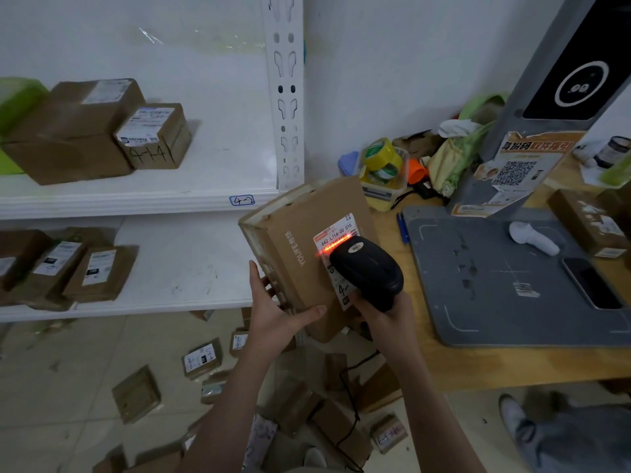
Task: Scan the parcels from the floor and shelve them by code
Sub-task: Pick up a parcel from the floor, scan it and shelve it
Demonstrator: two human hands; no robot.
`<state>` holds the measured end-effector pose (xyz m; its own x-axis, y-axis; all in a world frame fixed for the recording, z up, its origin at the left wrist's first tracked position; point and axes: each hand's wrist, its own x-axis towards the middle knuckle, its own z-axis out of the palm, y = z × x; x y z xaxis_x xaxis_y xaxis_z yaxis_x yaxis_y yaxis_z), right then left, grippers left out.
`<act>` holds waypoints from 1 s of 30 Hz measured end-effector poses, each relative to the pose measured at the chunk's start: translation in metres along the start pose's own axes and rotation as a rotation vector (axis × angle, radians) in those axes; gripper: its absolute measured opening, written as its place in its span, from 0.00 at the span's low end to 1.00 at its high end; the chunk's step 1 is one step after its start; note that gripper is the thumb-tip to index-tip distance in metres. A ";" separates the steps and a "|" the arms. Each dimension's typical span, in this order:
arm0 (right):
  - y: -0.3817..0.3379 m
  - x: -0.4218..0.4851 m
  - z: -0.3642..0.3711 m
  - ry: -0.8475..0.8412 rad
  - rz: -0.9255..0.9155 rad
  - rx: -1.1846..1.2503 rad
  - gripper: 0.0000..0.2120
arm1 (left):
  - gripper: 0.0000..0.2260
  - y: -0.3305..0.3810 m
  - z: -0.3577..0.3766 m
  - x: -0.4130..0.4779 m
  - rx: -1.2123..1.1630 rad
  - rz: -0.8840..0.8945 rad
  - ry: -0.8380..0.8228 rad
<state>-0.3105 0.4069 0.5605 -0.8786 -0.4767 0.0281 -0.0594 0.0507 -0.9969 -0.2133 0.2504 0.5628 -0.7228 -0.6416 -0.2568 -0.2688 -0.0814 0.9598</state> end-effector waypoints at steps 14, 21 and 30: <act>0.100 0.013 -0.053 0.446 0.421 -0.303 0.14 | 0.62 -0.020 0.000 0.018 -0.061 -0.133 0.142; 0.146 0.004 -0.072 0.420 0.642 -0.397 0.11 | 0.56 -0.032 0.005 0.020 -0.064 -0.182 0.163; 0.153 0.010 -0.079 0.384 0.732 -0.545 0.18 | 0.60 -0.039 0.006 0.013 -0.077 -0.202 0.172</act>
<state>-0.3662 0.4791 0.4143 -0.8737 0.1457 -0.4641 0.4347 0.6621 -0.6105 -0.2158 0.2499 0.5210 -0.5386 -0.7262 -0.4273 -0.3423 -0.2748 0.8985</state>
